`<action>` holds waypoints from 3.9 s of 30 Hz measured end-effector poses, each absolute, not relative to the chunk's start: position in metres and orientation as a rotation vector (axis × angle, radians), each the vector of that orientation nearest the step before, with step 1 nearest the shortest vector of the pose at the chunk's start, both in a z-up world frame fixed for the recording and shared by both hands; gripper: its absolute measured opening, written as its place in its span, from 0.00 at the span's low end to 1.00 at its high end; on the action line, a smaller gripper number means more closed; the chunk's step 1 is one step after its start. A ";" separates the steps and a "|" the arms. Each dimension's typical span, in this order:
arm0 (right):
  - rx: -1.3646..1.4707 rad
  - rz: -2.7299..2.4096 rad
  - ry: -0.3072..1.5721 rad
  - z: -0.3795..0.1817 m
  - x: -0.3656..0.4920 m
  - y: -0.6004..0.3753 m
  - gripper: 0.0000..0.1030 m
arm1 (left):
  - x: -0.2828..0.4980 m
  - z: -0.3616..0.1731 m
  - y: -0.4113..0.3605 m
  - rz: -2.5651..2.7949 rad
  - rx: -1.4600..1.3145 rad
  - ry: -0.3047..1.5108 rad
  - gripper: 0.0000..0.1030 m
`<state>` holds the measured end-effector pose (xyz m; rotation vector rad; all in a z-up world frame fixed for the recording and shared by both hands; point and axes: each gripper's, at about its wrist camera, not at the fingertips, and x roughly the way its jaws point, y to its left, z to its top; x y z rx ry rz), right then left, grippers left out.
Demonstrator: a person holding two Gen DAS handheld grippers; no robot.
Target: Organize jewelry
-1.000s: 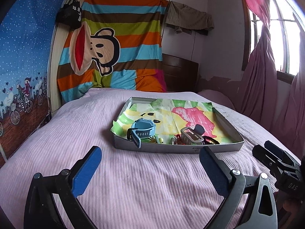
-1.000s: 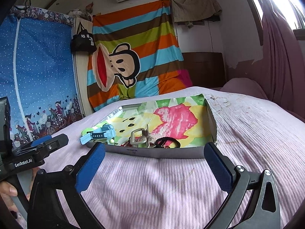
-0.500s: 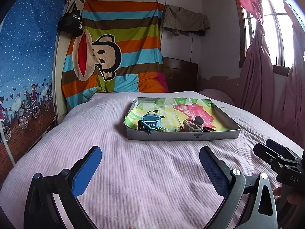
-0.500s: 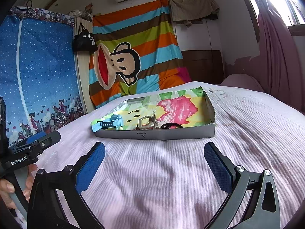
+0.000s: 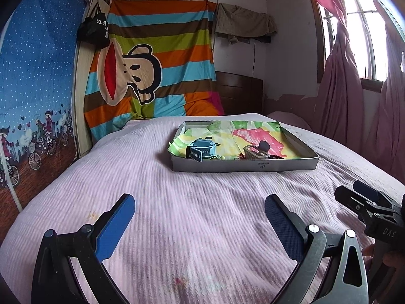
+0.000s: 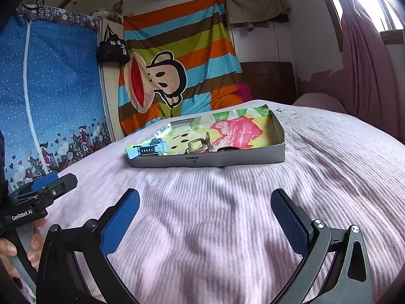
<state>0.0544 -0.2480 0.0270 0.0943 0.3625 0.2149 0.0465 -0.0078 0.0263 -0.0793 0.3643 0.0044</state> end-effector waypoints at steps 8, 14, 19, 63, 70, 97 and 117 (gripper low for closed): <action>0.097 0.210 0.370 0.023 0.056 -0.247 0.99 | 0.045 0.023 -0.012 0.009 -0.069 0.367 1.00; 0.091 0.210 0.369 0.022 0.056 -0.246 0.99 | 0.044 0.022 -0.006 0.013 -0.101 0.375 1.00; 0.090 0.211 0.369 0.022 0.056 -0.245 0.99 | 0.044 0.022 -0.004 0.012 -0.105 0.375 1.00; 0.091 0.211 0.370 0.022 0.056 -0.245 0.99 | 0.043 0.024 -0.001 0.016 -0.097 0.371 1.00; 0.090 0.212 0.370 0.022 0.056 -0.245 0.99 | 0.043 0.024 -0.001 0.015 -0.094 0.369 1.00; 0.091 0.212 0.369 0.022 0.056 -0.245 0.99 | 0.042 0.025 -0.005 0.021 -0.082 0.367 1.00; 0.090 0.212 0.371 0.022 0.055 -0.244 0.99 | 0.043 0.025 -0.006 0.026 -0.068 0.368 1.00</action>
